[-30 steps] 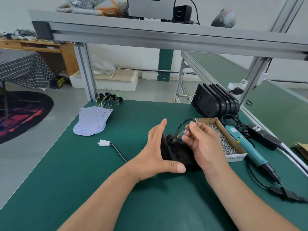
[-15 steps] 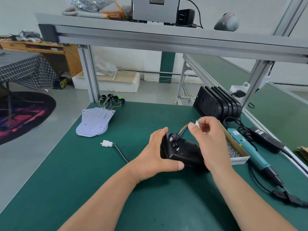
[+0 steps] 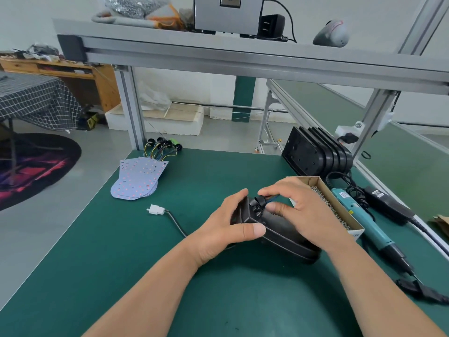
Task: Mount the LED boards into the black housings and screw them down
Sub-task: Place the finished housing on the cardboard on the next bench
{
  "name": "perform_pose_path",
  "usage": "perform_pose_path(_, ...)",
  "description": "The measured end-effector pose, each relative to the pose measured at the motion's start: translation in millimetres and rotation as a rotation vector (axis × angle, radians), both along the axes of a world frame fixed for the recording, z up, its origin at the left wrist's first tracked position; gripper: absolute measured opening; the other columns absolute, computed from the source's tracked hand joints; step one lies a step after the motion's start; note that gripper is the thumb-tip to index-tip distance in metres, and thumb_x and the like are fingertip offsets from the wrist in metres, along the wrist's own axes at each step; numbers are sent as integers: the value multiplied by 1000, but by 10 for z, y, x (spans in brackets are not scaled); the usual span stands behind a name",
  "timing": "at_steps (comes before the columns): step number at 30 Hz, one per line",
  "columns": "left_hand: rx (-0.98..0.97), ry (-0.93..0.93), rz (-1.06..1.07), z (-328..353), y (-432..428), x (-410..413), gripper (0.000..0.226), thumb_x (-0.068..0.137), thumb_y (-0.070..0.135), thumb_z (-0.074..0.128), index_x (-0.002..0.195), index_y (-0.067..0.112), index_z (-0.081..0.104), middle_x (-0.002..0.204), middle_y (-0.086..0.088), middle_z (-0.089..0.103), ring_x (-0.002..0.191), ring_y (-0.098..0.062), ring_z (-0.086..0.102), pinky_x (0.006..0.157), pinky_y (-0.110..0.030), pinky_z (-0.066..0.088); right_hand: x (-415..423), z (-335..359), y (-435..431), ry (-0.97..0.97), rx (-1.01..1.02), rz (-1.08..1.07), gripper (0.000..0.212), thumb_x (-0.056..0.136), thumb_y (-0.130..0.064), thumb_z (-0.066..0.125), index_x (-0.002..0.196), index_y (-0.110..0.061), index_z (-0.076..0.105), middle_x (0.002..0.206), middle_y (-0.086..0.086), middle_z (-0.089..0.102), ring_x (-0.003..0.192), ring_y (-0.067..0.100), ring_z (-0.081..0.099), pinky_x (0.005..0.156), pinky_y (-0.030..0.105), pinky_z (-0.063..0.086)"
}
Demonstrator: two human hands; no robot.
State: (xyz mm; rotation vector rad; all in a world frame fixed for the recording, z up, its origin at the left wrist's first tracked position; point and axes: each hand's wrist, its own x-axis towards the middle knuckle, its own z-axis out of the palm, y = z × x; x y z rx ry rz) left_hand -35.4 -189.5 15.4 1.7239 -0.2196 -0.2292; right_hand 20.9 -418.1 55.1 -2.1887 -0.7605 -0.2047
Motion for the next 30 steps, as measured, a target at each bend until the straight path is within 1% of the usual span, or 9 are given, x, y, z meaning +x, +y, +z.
perform_pose_path(3,19,-4,13,17,5,-3,122,66,66,81,167,27,26,158,20,40,145,6,41,126,-35,32,-2,-33,57,12,14,-24,27,93,-16,79,116,-30,79,105,-9,71,109,8,62,103,36,45)
perform_pose_path(8,55,-5,25,48,-4,-6,123,64,65,80,168,24,27,154,18,43,142,5,44,124,-33,35,13,-13,98,72,20,-26,24,95,-20,76,113,-36,79,102,-10,73,102,3,65,91,18,44)
perform_pose_path(13,78,-3,29,93,-9,-27,123,63,65,81,166,23,31,151,14,45,141,2,47,121,-33,39,22,25,135,86,11,-23,21,96,-19,75,113,-29,81,101,-11,72,102,-2,64,88,7,39)
perform_pose_path(18,93,-16,29,138,-20,-48,115,63,61,81,162,21,39,147,5,49,139,-6,51,122,-40,40,38,55,180,12,-34,21,20,95,-10,75,110,-20,82,90,-18,71,100,3,61,89,15,42)
perform_pose_path(21,102,-22,25,149,-20,-51,113,63,60,80,161,21,40,146,3,50,139,-10,52,121,-42,41,51,46,185,7,-28,30,20,96,-12,74,109,-25,82,91,-25,70,101,4,61,88,16,43)
perform_pose_path(24,112,-35,29,149,-23,-57,114,62,61,79,161,20,40,147,2,50,140,-11,50,121,-42,41,57,52,219,-74,-76,68,15,97,-16,74,103,-27,82,87,-21,71,99,8,59,86,18,41)
perform_pose_path(27,113,-39,35,140,-22,-49,116,61,63,78,162,21,40,148,2,50,141,-11,50,121,-42,40,38,52,227,-80,-52,67,17,96,-22,72,98,-39,77,96,-25,69,101,8,60,87,19,41)
perform_pose_path(29,115,-42,36,130,-10,-35,117,60,63,78,162,21,40,148,2,50,140,-10,50,121,-41,40,40,31,226,-64,-26,58,23,96,-20,74,97,-42,75,100,-29,68,103,8,61,90,24,44)
perform_pose_path(30,113,-42,35,127,-9,-31,117,60,63,78,162,21,40,149,2,50,140,-9,50,121,-41,40,45,23,226,-68,-32,49,20,96,-20,75,98,-39,77,99,-29,69,102,8,61,91,28,45)
